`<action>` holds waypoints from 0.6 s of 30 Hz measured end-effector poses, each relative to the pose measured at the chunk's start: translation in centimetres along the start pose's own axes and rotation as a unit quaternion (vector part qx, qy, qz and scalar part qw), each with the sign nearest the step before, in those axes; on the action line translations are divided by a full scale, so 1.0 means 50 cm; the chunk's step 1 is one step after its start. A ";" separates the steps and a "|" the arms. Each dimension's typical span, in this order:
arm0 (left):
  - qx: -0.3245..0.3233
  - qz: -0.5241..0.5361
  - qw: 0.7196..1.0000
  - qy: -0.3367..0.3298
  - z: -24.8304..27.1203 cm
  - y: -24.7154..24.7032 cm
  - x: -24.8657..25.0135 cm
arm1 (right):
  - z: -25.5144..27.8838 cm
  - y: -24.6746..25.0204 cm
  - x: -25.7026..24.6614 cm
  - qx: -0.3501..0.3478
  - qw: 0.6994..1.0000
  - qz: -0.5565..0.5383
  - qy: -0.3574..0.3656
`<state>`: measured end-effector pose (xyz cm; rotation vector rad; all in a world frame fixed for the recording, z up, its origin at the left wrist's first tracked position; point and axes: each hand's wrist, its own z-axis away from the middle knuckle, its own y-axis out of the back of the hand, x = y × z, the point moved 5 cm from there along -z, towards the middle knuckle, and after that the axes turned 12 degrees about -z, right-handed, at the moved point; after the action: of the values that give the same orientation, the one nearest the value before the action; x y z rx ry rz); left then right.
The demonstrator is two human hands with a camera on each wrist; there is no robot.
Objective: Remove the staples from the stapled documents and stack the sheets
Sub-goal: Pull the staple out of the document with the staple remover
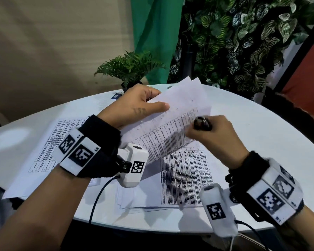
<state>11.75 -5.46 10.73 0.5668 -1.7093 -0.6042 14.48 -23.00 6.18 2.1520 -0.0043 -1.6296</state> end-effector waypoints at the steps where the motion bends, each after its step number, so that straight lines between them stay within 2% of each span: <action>1: 0.005 -0.012 1.000 0.000 -0.001 0.002 0.000 | 0.003 0.002 0.014 0.003 0.998 0.056 -0.015; 5: 0.029 -0.087 0.996 -0.009 -0.006 0.003 0.007 | 0.012 0.008 0.032 0.001 0.981 0.187 -0.047; 9: 0.027 -0.119 0.992 -0.020 -0.007 0.001 0.017 | 0.005 0.026 0.029 0.014 0.976 0.214 -0.031; 11: 0.021 -0.119 0.992 -0.024 -0.008 0.004 0.017 | -0.003 0.043 0.020 0.036 0.982 0.185 -0.003; 14: 0.016 -0.121 0.991 -0.055 -0.007 0.007 0.018 | -0.021 0.071 0.021 0.070 0.991 0.116 0.001; 16: 0.015 -0.131 0.988 -0.076 -0.007 0.008 0.020 | -0.032 0.080 0.021 0.095 0.995 0.029 0.016; 18: 0.006 -0.132 0.987 -0.089 -0.008 0.011 0.019 | -0.043 0.078 0.026 0.086 0.992 -0.088 0.004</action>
<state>11.92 -5.72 11.84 0.7747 -1.8196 -0.8543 17.83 -26.16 6.78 2.3466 0.0527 -1.7760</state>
